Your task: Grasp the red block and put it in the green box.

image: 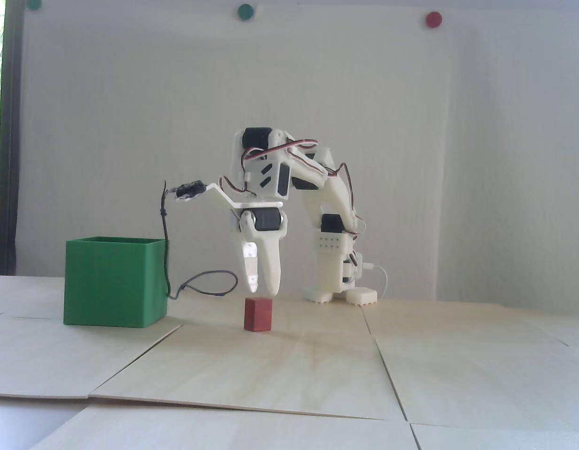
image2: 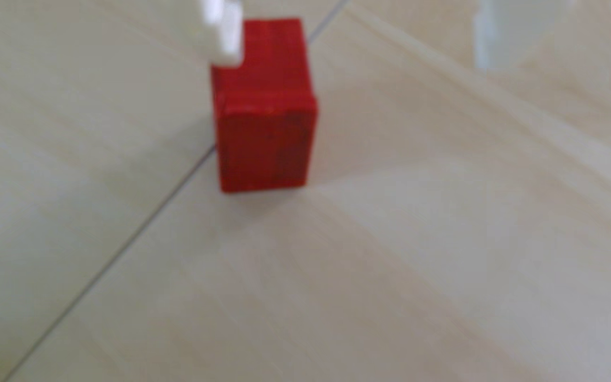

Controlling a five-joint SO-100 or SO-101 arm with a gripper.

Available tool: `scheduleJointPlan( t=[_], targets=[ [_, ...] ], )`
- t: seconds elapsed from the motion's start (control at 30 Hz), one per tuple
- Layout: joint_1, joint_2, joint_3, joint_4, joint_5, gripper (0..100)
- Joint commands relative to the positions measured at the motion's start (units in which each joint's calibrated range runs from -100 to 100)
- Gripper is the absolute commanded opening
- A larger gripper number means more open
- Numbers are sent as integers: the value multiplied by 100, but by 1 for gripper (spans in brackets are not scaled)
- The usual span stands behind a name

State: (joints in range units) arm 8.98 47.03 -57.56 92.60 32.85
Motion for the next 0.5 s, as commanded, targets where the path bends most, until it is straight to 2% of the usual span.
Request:
scheduleJointPlan(
  t=[0.0,0.47],
  targets=[
    [-170,78,-144,606,145,23],
    [-226,165,42,673,72,22]
  ],
)
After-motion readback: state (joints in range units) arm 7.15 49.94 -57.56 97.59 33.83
